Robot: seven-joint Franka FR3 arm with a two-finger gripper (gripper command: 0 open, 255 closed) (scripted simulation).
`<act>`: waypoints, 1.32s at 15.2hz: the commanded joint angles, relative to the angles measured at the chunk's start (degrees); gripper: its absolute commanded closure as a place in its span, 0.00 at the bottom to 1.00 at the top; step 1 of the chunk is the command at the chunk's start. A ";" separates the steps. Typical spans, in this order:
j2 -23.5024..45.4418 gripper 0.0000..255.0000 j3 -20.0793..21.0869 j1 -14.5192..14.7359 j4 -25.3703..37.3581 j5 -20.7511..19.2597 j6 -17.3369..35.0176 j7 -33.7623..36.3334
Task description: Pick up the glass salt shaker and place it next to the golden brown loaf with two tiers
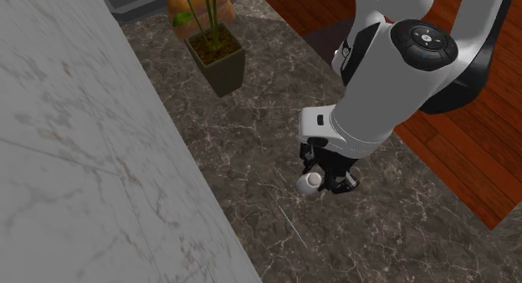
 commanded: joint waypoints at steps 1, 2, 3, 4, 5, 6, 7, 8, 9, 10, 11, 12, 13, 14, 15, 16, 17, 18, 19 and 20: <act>-0.80 1.00 0.01 -0.11 0.63 0.69 -1.34 -0.55; -1.17 1.00 0.01 -0.14 1.05 0.98 -2.07 -0.75; -1.52 1.00 0.01 -0.16 1.48 1.25 -2.81 -0.94; -1.86 1.00 0.01 -0.19 1.92 1.51 -3.55 -1.12; -2.18 1.00 0.00 -0.21 2.38 1.75 -4.29 -1.29; -2.50 1.00 -0.02 -0.23 2.85 1.98 -5.03 -1.45; -2.80 1.00 -0.03 -0.25 3.33 2.19 -5.78 -1.60; -3.08 1.00 -0.05 -0.27 3.82 2.39 -6.52 -1.74; -3.36 1.00 -0.07 -0.28 4.33 2.58 -7.27 -1.87; -3.61 1.00 -0.09 -0.30 4.85 2.75 -8.01 -2.00; -3.86 1.00 -0.11 -0.32 5.38 2.92 -8.76 -2.11; -4.09 1.00 -0.13 -0.33 5.93 3.07 -9.51 -2.22; -4.31 1.00 -0.16 -0.35 6.48 3.21 -10.26 -2.32; -4.52 1.00 -0.18 -0.36 7.05 3.34 -11.01 -2.41; -4.71 1.00 -0.21 -0.38 7.63 3.46 -11.76 -2.49; -4.89 1.00 -0.23 -0.39 8.23 3.57 -12.52 -2.57; -5.05 1.00 -0.26 -0.41 8.84 3.67 -13.27 -2.64; -5.21 1.00 -0.28 -0.42 9.46 3.76 -14.02 -2.70; -5.34 1.00 -0.31 -0.43 10.09 3.84 -14.78 -2.76; -5.47 1.00 -0.33 -0.44 10.74 3.91 -15.54 -2.81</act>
